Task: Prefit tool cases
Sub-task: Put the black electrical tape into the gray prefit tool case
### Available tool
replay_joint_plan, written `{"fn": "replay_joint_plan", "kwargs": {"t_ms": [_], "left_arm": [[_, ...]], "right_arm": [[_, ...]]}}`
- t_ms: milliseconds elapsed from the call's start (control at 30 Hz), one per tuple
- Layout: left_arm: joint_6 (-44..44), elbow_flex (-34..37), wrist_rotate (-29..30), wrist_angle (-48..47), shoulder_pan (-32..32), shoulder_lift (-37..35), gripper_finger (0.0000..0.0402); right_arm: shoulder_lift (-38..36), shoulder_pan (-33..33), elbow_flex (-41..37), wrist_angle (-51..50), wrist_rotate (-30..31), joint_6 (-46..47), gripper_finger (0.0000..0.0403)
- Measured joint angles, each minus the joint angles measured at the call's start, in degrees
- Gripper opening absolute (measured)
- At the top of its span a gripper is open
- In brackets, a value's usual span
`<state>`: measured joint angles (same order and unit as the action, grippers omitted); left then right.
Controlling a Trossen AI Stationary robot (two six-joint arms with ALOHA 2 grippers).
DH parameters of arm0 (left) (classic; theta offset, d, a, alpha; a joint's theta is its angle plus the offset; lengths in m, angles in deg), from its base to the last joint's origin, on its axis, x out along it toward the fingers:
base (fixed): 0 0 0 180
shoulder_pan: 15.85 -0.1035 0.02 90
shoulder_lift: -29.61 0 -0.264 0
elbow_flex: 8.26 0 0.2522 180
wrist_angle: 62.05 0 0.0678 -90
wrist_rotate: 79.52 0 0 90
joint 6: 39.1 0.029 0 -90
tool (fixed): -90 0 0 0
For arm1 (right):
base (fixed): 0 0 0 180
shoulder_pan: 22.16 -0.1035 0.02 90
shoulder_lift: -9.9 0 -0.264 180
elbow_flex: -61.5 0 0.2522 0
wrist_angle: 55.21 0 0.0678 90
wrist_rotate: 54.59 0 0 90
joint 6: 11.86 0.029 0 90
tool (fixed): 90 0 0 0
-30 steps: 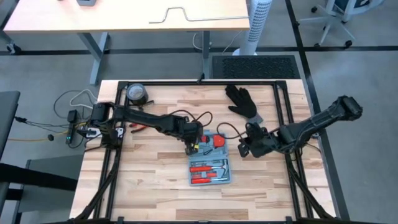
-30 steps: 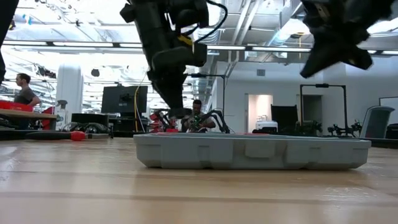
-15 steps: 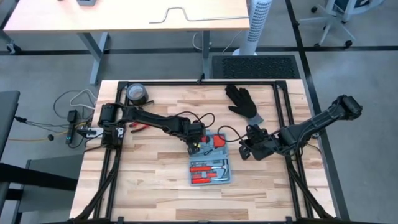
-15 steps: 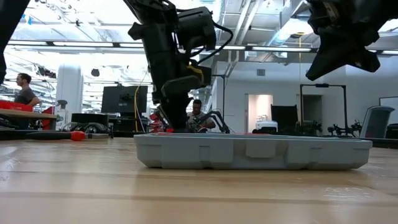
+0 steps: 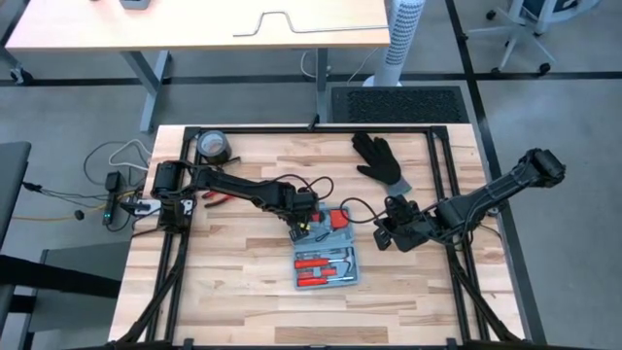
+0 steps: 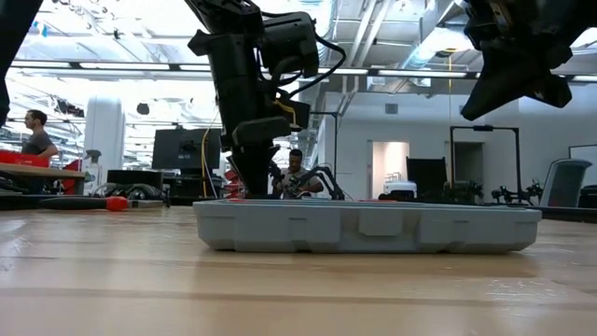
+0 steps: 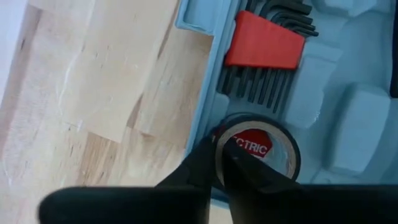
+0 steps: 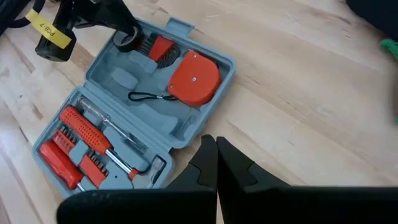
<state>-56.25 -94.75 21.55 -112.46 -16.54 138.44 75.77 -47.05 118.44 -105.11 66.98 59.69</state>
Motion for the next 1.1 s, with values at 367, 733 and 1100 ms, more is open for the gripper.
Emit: {"fn": "replay_joint_plan", "kwargs": {"t_ms": [367, 733, 1100], "left_arm": [[-0.9, 0.0, -0.2, 0.0, -0.2, 0.0, 0.0074], [-0.7, 0.0, 0.5, -1.1, -0.2, -1.2, 0.0077], [-0.5, 0.0, 2.0, -1.2, -1.3, -5.5, 0.0077]], "right_arm": [[0.0, 0.0, 0.0, 0.0, 0.0, 0.3, 0.0006], [0.0, 0.7, 0.0, 0.1, 0.0, 0.5, 0.0008], [0.0, 0.8, 0.0, 0.0, 0.0, 1.0, 0.0008]]}}
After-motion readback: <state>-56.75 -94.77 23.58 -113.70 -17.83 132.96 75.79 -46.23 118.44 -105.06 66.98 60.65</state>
